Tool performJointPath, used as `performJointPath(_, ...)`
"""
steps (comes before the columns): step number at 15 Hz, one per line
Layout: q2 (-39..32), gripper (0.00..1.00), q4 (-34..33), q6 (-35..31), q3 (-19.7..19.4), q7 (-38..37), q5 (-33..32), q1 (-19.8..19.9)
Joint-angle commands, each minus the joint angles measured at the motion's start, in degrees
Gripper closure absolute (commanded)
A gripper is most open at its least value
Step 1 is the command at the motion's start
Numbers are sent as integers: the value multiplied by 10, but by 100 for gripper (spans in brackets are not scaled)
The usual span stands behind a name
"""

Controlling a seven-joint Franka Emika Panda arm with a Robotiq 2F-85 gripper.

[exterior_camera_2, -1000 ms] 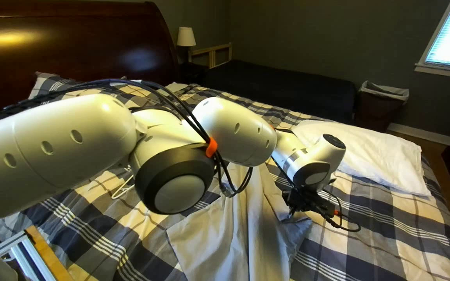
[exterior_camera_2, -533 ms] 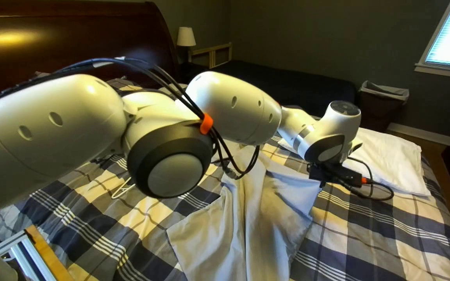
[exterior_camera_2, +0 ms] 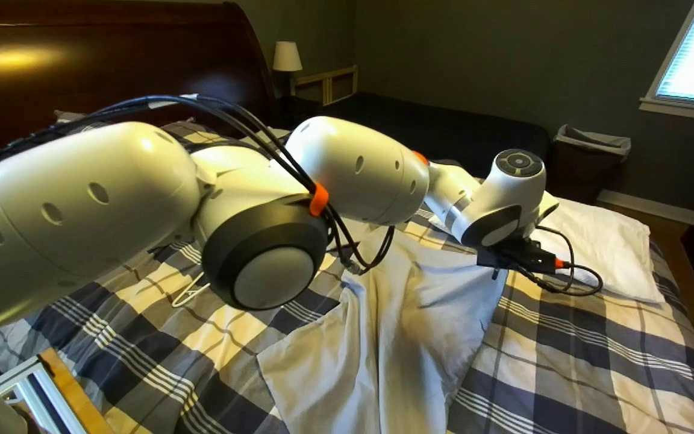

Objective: Unfold the pillow case on the right

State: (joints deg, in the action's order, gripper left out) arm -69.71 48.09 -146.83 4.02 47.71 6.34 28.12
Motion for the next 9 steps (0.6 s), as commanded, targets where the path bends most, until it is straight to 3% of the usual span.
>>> performJointPath(1, -77, 100, -100, -66, 45, 38, 4, -6)
performJointPath(3, -99, 100, -132, -90, 49, 24, 1, -18)
performJointPath(9, -146, 100, -219, -111, -7, -96, -16, -30)
